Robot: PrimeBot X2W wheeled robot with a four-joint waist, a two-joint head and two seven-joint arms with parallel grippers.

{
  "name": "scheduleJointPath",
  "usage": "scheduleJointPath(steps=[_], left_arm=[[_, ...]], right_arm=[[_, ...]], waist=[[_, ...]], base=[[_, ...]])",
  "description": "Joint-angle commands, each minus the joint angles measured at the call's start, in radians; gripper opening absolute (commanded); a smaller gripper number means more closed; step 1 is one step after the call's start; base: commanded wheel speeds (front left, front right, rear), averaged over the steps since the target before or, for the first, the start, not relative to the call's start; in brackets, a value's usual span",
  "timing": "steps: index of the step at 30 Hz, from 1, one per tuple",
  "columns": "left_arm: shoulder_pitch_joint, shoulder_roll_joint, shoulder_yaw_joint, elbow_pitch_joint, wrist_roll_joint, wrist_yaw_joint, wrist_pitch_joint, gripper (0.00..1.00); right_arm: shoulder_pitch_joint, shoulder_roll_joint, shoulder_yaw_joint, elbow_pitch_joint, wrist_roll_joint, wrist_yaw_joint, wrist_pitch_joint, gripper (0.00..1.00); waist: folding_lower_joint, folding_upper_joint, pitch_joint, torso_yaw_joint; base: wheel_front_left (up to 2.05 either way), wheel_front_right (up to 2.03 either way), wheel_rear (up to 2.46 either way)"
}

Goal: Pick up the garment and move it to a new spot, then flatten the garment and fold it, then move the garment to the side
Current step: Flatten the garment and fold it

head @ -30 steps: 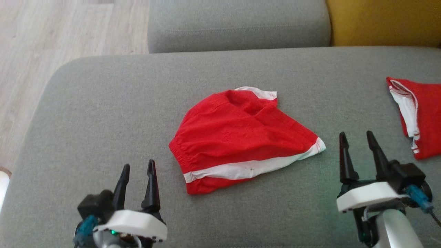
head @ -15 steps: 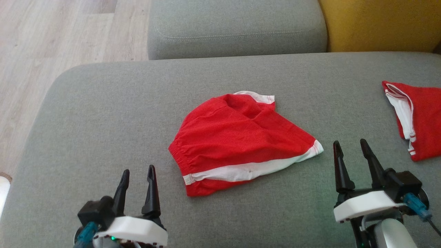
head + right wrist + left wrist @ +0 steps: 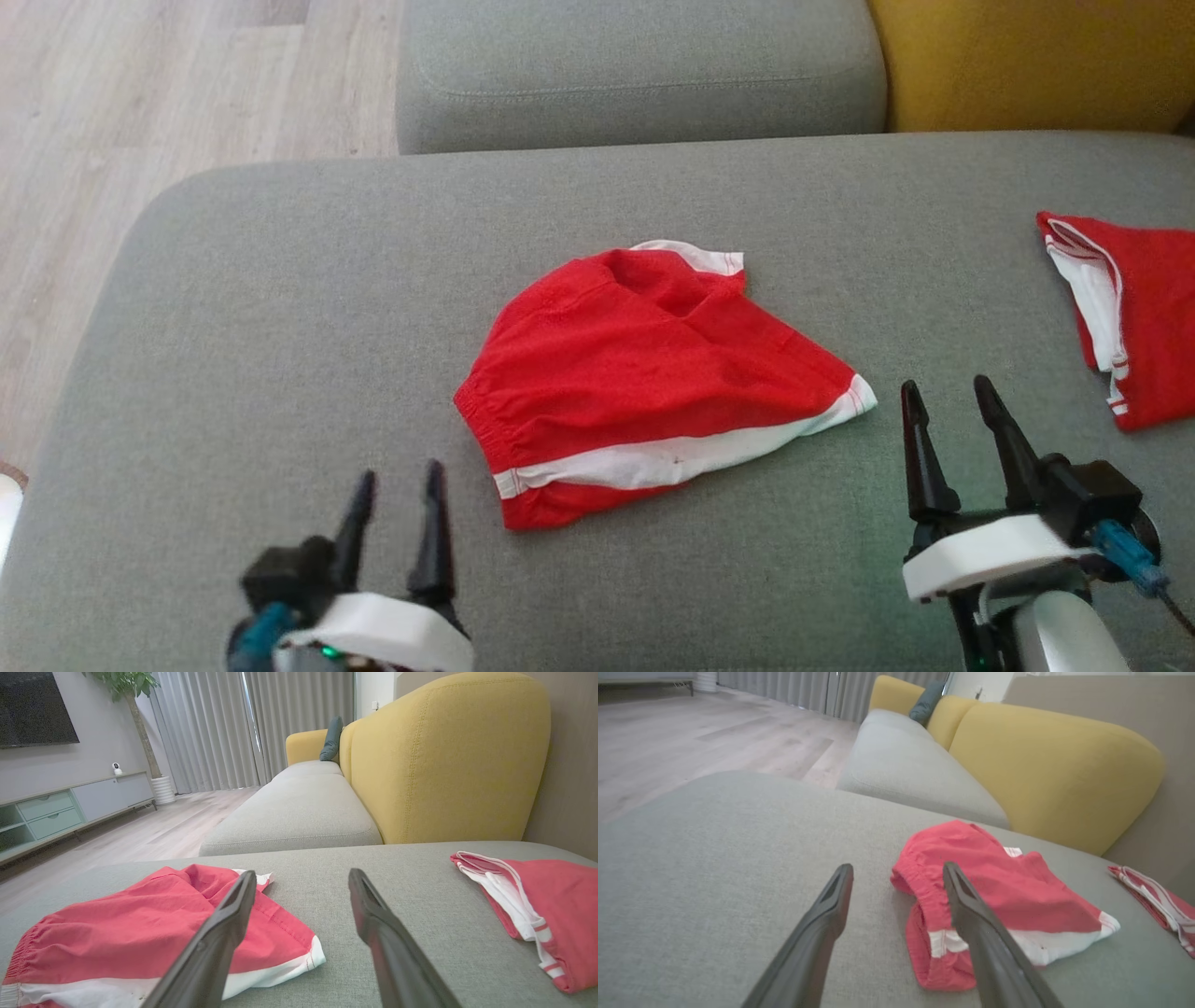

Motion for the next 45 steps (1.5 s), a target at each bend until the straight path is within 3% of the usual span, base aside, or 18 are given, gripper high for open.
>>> scheduleJointPath(steps=[1,9,23,24,26,28,33,35,45], left_arm=[[-0.043,-0.006,0.005,-0.008,0.015,-0.011,0.010,1.00],[-0.106,-0.006,-0.085,0.082,0.006,-0.044,0.093,1.00],[-0.203,-0.006,-0.090,0.198,-0.057,-0.042,0.146,1.00],[-0.204,-0.006,-0.092,0.198,-0.060,-0.043,0.145,0.93],[-0.207,-0.006,-0.095,0.196,-0.064,-0.044,0.143,0.48],[-0.210,-0.006,-0.100,0.195,-0.068,-0.048,0.145,0.30],[-0.223,-0.006,-0.105,0.198,-0.073,-0.052,0.143,0.19],[-0.229,-0.006,-0.105,0.197,-0.077,-0.054,0.134,0.00],[-0.229,0.009,-0.067,0.168,-0.099,-0.032,0.093,0.00]], right_arm=[[-0.030,-0.003,0.028,-0.037,0.002,0.007,-0.001,1.00],[-0.050,-0.003,0.039,-0.040,-0.002,0.007,0.004,1.00],[-0.091,-0.003,0.036,-0.022,0.000,0.007,-0.010,1.00],[-0.093,-0.003,0.035,-0.021,0.000,0.007,-0.012,1.00],[-0.096,-0.003,0.033,-0.018,0.001,0.007,-0.015,1.00],[-0.098,-0.003,0.030,-0.014,0.002,0.007,-0.017,1.00],[-0.107,-0.003,0.029,-0.005,0.003,0.007,-0.022,1.00],[-0.110,-0.003,0.030,-0.001,0.002,0.007,-0.023,1.00],[-0.136,-0.003,0.036,0.095,-0.110,0.007,0.090,1.00]], waist=[[0.0000,0.0000,0.006,-0.002],[0.0000,0.0000,0.063,-0.028],[0.0000,0.0000,0.145,-0.073],[0.0000,0.0000,0.146,-0.073],[0.0000,0.0000,0.149,-0.073],[0.0000,0.0000,0.151,-0.071],[0.0000,0.0000,0.156,-0.069],[0.0000,0.0000,0.158,-0.069],[0.0000,0.0000,0.170,-0.042]], base=[[0.00,0.00,0.00],[0.00,0.00,0.00],[0.00,0.00,0.00],[0.00,0.00,0.00],[0.00,0.00,0.00],[0.00,0.00,0.00],[0.00,0.00,0.00],[0.00,0.00,0.00],[0.00,0.00,0.00]])
